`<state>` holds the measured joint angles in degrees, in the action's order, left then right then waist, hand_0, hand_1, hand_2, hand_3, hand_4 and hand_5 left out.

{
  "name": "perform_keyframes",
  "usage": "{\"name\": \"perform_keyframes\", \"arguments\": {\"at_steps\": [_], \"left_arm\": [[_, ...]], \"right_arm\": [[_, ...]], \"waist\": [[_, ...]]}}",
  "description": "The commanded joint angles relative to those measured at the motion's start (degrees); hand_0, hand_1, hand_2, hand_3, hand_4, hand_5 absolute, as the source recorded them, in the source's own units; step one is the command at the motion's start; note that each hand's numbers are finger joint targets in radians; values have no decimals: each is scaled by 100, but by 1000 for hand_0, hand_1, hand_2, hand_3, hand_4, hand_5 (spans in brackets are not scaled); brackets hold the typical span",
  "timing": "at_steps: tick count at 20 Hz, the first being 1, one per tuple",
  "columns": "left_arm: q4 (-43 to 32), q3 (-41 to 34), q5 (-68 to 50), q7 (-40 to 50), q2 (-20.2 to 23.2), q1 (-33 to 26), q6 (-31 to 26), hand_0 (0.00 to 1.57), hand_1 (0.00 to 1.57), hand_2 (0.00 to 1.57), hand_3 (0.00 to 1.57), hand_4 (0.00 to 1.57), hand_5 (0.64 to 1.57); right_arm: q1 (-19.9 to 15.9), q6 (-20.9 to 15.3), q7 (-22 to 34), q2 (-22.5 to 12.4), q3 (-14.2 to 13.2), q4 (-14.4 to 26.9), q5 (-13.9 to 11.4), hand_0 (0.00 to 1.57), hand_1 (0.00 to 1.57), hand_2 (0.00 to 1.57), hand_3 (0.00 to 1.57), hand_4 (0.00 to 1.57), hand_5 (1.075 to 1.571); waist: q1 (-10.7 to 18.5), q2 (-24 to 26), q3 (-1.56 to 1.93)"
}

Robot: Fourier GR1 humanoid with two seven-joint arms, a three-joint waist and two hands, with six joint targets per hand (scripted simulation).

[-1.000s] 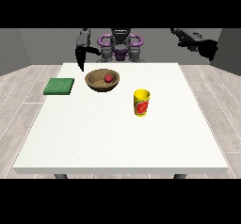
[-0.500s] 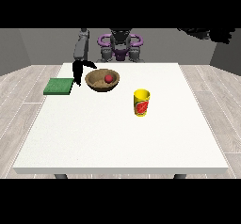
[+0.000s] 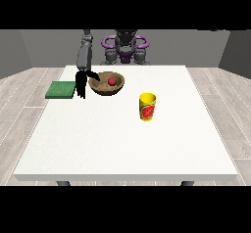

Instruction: Pick the cup and pour the ball into the bowl, then pick the bowl and place it on the pad

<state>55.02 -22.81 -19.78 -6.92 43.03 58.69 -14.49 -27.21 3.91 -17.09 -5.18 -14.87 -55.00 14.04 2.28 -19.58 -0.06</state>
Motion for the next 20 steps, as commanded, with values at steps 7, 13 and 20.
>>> {"name": "perform_keyframes", "arguments": {"at_steps": [7, 13, 20], "left_arm": [[257, -62, -271, 182, 123, -21, -204, 0, 0, 0, 0, 0, 1527], [281, 18, -312, 523, 276, 622, -86, 0, 0, 0, 0, 0, 1541], [322, 142, -380, 603, 88, 619, -146, 0, 0, 0, 0, 0, 1538]], "right_arm": [[-270, 21, -644, -98, -225, 1016, 17, 0, 0, 0, 0, 294, 1566], [-782, -499, -523, 252, -67, 1052, -129, 0, 0, 0, 0, 405, 1570], [-717, -1233, -389, 506, 142, 1132, -222, 0, 0, 0, 0, 416, 1570]], "waist": [[290, -179, 11], [380, -392, 12], [704, -294, 12]]}}
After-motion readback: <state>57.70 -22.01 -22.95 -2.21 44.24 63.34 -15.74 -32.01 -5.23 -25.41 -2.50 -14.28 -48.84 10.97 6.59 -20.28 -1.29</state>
